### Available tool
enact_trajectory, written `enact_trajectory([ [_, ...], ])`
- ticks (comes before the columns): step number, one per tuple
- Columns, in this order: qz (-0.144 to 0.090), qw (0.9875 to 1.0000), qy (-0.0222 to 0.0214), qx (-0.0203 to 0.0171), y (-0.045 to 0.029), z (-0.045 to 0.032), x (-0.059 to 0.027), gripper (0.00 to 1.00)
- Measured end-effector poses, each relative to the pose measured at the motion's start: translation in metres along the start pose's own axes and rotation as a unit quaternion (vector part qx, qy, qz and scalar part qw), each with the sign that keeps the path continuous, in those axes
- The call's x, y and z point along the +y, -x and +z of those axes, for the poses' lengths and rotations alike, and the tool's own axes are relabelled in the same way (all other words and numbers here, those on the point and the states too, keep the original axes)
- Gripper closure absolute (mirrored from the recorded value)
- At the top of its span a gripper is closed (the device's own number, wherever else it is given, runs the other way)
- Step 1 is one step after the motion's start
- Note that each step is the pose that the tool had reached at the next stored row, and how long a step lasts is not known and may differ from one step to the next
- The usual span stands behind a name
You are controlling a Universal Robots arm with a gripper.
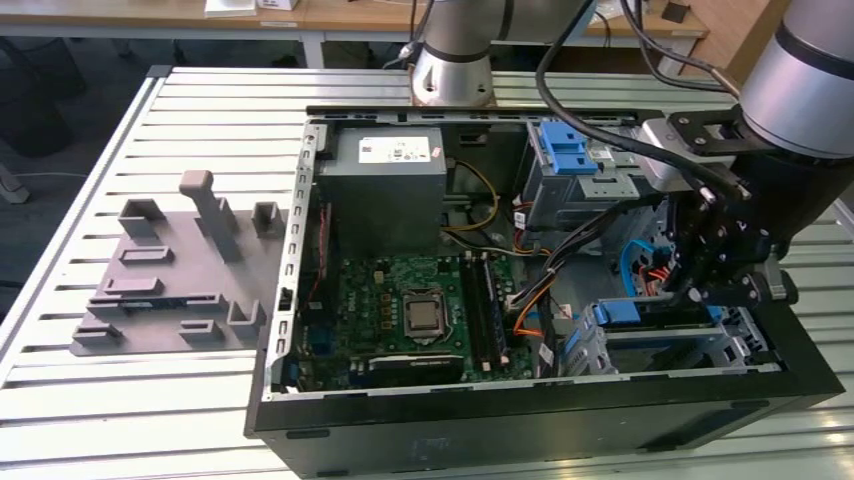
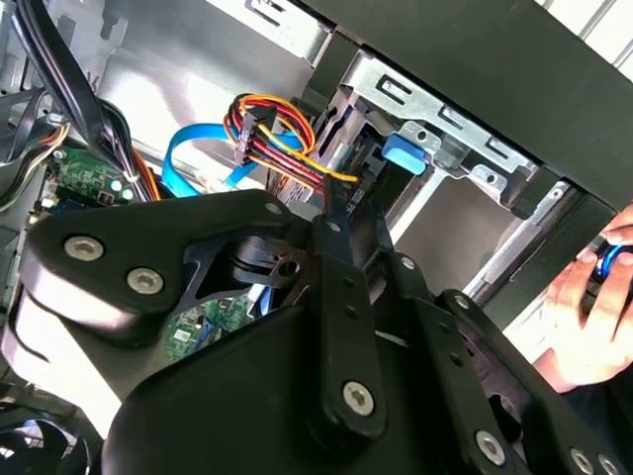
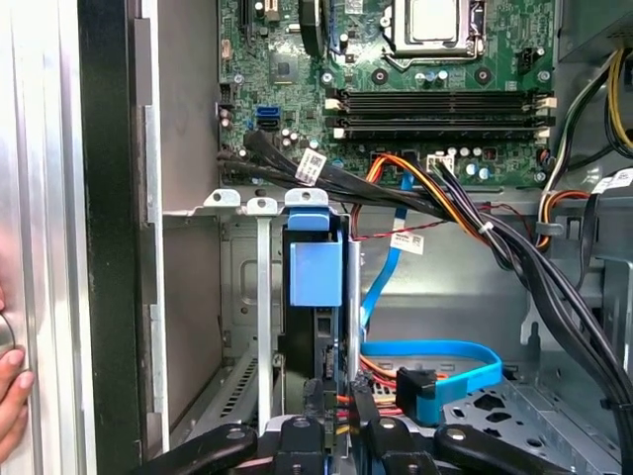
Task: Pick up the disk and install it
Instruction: 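Insert the first disk wire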
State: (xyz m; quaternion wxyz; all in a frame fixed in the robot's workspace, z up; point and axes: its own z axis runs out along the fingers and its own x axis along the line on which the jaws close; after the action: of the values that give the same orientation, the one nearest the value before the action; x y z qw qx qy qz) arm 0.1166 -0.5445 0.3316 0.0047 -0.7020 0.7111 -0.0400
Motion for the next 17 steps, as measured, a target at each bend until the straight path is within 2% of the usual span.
enact_trajectory([
  [5, 0.0, 1.0, 0.0003, -0.0004, -0.0001, -0.0025, -0.0002, 0.78],
  [7, 0.0, 1.0, 0.0004, -0.0003, -0.0001, -0.0029, -0.0002, 0.89],
  [17, 0.0, 1.0, 0.0004, -0.0002, -0.0003, -0.005, -0.0003, 0.89],
])
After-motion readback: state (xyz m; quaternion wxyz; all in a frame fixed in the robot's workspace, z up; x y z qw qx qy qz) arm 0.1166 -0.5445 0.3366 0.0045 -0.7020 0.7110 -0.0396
